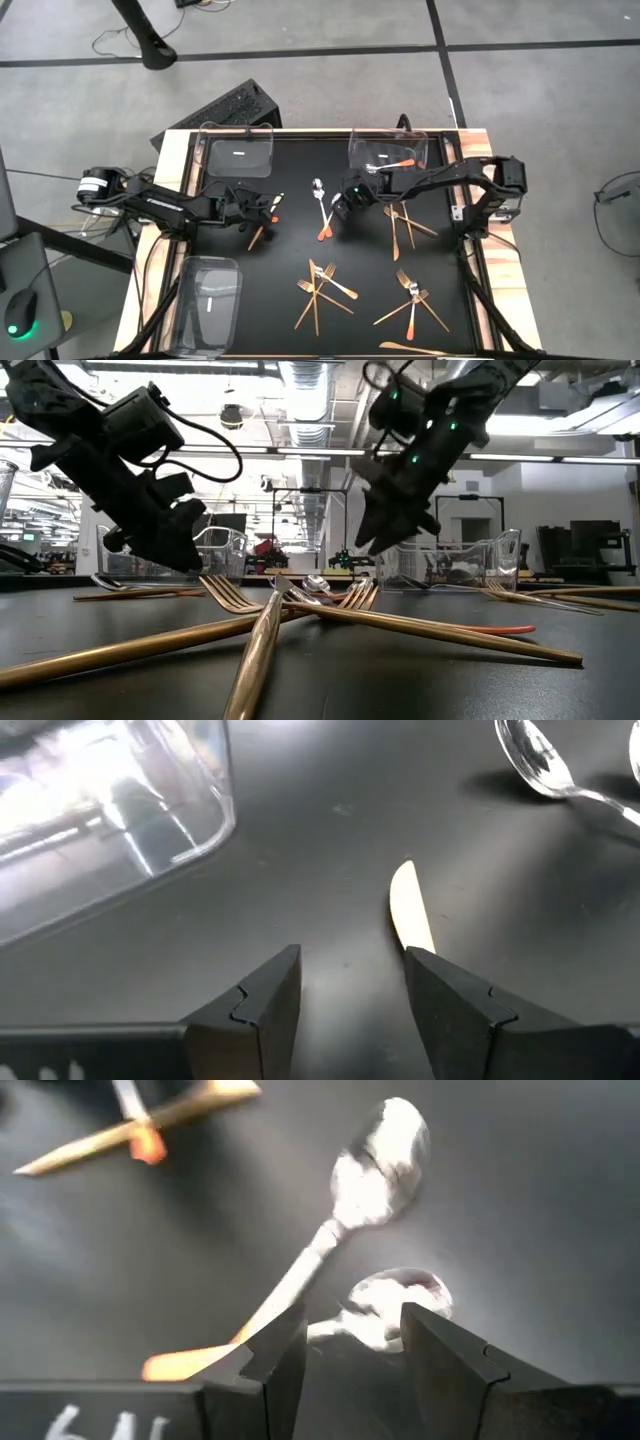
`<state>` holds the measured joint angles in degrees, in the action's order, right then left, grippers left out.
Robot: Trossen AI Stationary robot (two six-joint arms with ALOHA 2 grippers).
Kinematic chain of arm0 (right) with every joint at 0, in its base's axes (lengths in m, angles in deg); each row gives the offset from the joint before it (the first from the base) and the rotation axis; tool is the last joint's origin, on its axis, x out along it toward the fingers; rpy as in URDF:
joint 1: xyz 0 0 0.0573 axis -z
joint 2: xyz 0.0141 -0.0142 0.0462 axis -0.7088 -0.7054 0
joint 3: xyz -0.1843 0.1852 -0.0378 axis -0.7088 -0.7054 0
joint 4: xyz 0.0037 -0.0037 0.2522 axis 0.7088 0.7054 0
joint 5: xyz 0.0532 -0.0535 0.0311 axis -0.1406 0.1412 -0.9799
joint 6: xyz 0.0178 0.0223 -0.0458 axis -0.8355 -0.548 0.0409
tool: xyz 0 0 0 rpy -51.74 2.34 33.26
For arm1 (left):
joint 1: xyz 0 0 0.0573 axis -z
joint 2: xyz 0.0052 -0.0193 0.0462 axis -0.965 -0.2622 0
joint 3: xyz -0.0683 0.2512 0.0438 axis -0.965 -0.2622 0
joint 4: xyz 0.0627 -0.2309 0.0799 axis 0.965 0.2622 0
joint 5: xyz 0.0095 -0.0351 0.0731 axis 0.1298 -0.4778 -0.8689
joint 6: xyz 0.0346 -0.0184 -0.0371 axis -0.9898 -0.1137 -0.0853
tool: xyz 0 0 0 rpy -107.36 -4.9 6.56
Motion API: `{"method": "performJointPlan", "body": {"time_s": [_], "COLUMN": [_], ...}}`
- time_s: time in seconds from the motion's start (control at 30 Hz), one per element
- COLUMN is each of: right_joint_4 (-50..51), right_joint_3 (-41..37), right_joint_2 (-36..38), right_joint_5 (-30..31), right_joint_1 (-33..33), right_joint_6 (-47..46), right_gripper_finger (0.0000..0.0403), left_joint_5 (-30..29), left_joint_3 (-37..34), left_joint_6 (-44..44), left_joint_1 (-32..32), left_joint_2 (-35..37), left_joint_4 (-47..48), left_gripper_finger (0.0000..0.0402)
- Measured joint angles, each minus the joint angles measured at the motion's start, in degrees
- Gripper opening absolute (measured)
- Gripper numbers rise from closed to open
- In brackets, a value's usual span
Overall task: Sort silverware by color (type)
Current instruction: Put the silver and orange spoon into the top left transparent bin
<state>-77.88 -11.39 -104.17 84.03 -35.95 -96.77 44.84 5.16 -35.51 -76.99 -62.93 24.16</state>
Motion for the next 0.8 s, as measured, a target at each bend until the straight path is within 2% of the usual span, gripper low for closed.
{"method": "performJointPlan", "body": {"time_s": [0.4, 0.63, 0.8], "right_joint_4": [-1.10, -1.09, 0.56], "right_joint_3": [1.77, 5.72, 7.93], "right_joint_2": [-9.14, -12.47, -14.75], "right_joint_5": [-1.57, -2.22, 0.15], "right_joint_1": [-0.63, -2.10, -1.99], "right_joint_6": [-12.34, -12.94, -10.77], "right_gripper_finger": [0.0186, 0.0186, 0.0186], "left_joint_5": [-2.57, -3.00, -3.53], "left_joint_3": [0.00, 0.00, 0.00], "left_joint_6": [-3.73, -3.79, -3.93], "left_joint_1": [-0.42, -0.42, -0.42], "left_joint_2": [0.26, 0.26, 0.26], "left_joint_4": [-0.20, -0.23, -0.29], "left_gripper_finger": [0.0162, 0.0162, 0.0162]}}
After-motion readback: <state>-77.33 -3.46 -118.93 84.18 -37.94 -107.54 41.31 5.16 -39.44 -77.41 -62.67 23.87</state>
